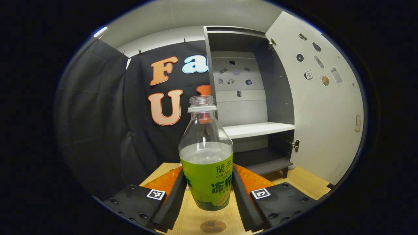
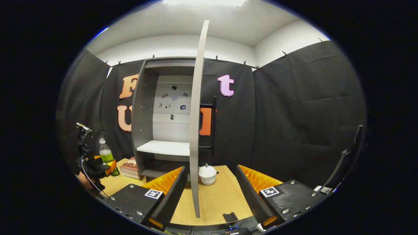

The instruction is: Open the cabinet door with the right hand, grasp the bottle in the cabinet with the left hand and place it on the coaster, then close the cabinet door with the right hand.

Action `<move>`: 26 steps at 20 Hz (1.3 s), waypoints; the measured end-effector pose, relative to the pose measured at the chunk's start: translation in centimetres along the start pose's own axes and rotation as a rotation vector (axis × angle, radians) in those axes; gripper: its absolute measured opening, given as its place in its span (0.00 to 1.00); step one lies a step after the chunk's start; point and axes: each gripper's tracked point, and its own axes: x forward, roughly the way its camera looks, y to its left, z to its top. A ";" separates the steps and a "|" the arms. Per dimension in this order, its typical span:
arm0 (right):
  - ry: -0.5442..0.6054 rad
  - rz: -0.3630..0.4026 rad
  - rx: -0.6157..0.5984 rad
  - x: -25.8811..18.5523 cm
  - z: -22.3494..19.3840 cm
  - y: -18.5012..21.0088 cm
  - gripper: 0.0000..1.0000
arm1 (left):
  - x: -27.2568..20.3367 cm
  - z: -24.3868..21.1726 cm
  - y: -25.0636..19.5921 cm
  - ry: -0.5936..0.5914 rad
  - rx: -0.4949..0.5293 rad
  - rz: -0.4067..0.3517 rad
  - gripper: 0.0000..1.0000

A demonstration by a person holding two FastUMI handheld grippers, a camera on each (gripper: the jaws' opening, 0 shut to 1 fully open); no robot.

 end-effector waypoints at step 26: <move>0.054 -0.021 -0.034 0.4 1.9 2.9 0.93 | 0.6 -19.9 -1.3 0.167 0.055 0.029 0.81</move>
